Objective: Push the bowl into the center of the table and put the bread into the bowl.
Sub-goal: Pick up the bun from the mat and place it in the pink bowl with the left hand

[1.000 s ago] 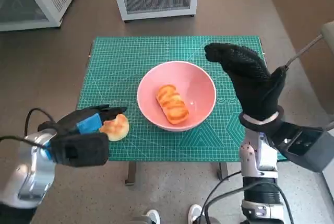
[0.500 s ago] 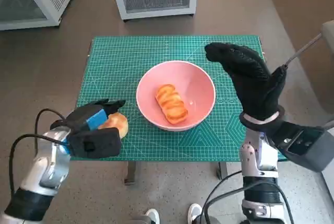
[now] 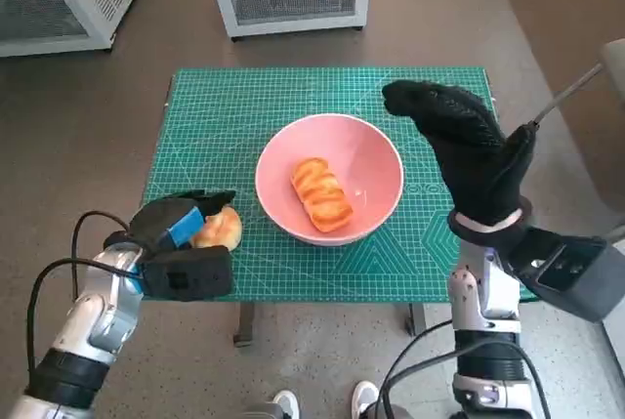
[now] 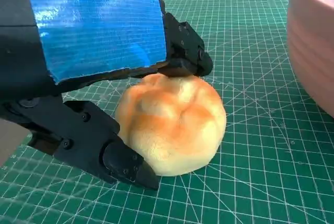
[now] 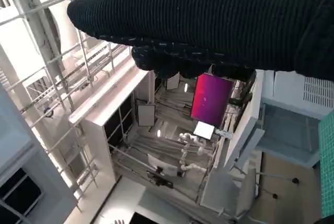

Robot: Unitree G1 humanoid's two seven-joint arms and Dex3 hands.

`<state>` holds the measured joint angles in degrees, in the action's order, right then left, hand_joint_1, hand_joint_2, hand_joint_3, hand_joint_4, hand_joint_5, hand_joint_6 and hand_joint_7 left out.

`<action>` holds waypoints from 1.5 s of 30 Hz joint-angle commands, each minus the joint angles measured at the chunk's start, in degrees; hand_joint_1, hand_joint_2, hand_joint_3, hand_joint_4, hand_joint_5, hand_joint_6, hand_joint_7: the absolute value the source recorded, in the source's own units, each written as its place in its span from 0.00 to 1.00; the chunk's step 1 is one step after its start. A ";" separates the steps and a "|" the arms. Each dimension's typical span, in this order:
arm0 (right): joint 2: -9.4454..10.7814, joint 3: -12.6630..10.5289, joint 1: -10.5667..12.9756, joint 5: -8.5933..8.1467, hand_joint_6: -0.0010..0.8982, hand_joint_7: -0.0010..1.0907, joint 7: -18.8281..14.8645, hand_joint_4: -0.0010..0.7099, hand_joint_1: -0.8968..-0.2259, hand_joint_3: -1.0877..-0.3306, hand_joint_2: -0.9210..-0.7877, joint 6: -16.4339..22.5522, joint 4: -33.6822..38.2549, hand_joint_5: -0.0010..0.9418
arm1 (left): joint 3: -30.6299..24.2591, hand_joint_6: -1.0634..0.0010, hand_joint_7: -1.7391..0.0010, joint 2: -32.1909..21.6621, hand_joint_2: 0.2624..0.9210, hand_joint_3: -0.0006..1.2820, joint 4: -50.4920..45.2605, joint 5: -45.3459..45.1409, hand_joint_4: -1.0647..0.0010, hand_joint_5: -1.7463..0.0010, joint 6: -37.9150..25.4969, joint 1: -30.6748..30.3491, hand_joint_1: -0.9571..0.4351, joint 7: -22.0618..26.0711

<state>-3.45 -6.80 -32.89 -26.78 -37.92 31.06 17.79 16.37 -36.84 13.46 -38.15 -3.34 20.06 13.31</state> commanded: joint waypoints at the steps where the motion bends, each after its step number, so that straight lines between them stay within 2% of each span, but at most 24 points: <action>1: 0.06 0.05 1.31 0.14 0.01 0.68 -0.11 0.44 0.69 0.77 0.05 -0.72 -0.08 0.02 | 0.44 0.39 0.51 -0.22 0.96 0.04 1.53 -0.66 0.32 0.51 2.38 0.97 0.70 -1.16; 3: 0.08 0.06 1.29 0.12 0.01 0.68 -0.14 0.44 0.69 0.78 0.04 -0.69 -0.05 0.02 | 0.23 0.41 0.41 -0.44 0.98 0.04 1.85 -0.25 0.32 0.41 3.28 0.94 0.69 -1.13; 6: 0.08 0.08 1.28 0.22 0.01 0.68 -0.20 0.44 0.69 0.78 0.02 -0.47 -0.01 0.02 | -0.27 0.41 0.37 -0.80 0.99 0.04 1.97 0.50 0.32 0.36 4.60 0.71 0.69 -1.07; 14: 0.11 0.16 1.27 0.67 0.01 0.68 -0.20 0.44 0.69 0.79 0.00 0.32 0.29 0.02 | -2.38 0.41 0.32 -2.06 1.00 0.04 -1.21 2.20 0.32 0.36 5.18 -0.05 0.69 1.15; 24: -0.06 0.09 1.12 0.73 0.00 0.70 -0.31 0.44 0.69 0.77 0.03 0.70 0.69 0.02 | -8.87 0.40 0.32 -3.29 0.99 0.03 -9.34 5.65 0.31 0.37 4.31 -0.46 0.69 2.28; 32: -0.01 0.10 0.83 1.07 0.00 0.70 -0.33 0.46 0.68 0.78 0.03 1.43 1.42 0.02 | -13.80 0.38 0.35 -2.15 0.99 0.02 -15.91 7.41 0.27 0.38 2.29 1.37 0.69 1.75; 37: -0.15 0.23 0.52 1.16 0.00 0.70 -0.50 0.46 0.68 0.77 0.01 1.82 1.99 0.02 | -14.99 0.37 0.36 -1.11 0.98 0.02 -19.42 7.62 0.25 0.39 1.33 3.63 0.69 1.28; 45: -0.48 0.16 0.31 0.81 0.00 0.70 -0.95 0.46 0.70 0.76 0.01 1.98 2.50 0.02 | -13.61 0.35 0.36 1.24 0.98 0.01 -22.32 6.09 0.24 0.40 0.56 9.09 0.69 0.97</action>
<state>-3.57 -6.64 -32.93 -26.59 -38.24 33.21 19.43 2.08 -36.45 -7.60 -31.52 -2.62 26.59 15.02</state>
